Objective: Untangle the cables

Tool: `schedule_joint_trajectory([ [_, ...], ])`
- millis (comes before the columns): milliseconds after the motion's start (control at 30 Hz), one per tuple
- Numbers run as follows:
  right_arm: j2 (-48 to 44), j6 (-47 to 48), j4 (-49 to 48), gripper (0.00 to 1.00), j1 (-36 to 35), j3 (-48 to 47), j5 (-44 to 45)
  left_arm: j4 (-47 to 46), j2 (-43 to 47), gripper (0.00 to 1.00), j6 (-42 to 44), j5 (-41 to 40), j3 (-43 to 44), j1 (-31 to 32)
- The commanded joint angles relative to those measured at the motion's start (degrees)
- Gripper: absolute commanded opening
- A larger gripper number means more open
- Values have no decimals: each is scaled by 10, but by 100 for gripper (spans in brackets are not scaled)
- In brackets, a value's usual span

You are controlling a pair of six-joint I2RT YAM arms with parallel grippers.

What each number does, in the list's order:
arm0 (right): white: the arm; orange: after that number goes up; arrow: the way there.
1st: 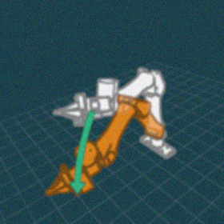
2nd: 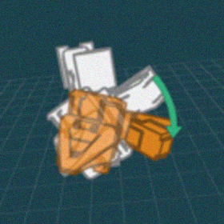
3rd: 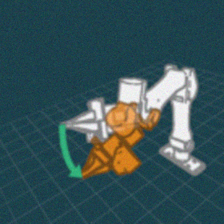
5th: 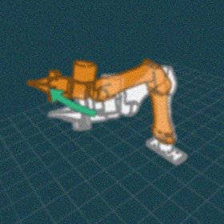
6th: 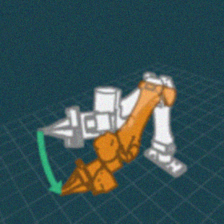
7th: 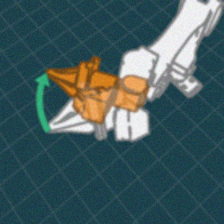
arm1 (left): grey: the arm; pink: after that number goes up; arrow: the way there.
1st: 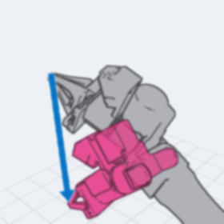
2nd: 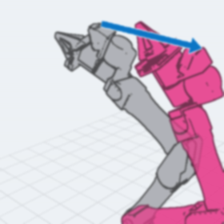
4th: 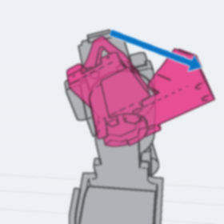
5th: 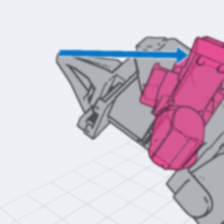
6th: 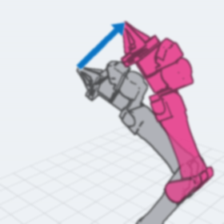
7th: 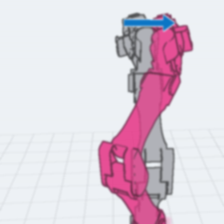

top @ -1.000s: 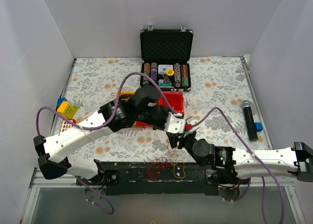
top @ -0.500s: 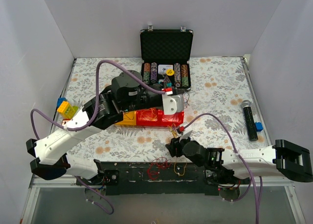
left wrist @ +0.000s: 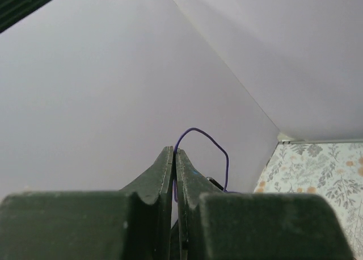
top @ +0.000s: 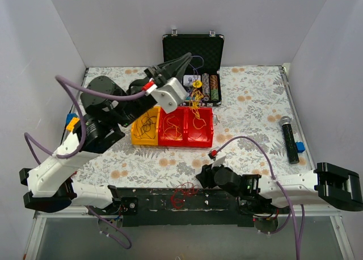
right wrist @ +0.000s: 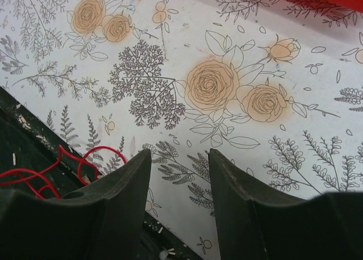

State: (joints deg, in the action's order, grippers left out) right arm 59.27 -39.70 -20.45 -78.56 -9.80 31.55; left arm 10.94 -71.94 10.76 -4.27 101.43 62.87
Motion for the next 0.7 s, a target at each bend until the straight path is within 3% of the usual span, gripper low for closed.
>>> schedule_joint_trajectory([
  [0, -41, -13, 53, 61, -22, -28, 28, 25, 29, 0, 7, 0, 25, 3],
  [100, -117, 9, 122, 78, -60, -70, 101, 44, 43, 0, 15, 15, -1, 3],
  [167, -164, 37, 147, 84, -75, -100, 138, 46, 52, 0, 17, 22, -13, 3],
  [333, -215, 148, 152, 87, -88, -183, 189, 52, 51, 0, 14, 34, -10, 3],
  [667, -129, 309, -35, 89, -89, -245, 135, 78, 58, 0, -5, 62, -28, 3],
])
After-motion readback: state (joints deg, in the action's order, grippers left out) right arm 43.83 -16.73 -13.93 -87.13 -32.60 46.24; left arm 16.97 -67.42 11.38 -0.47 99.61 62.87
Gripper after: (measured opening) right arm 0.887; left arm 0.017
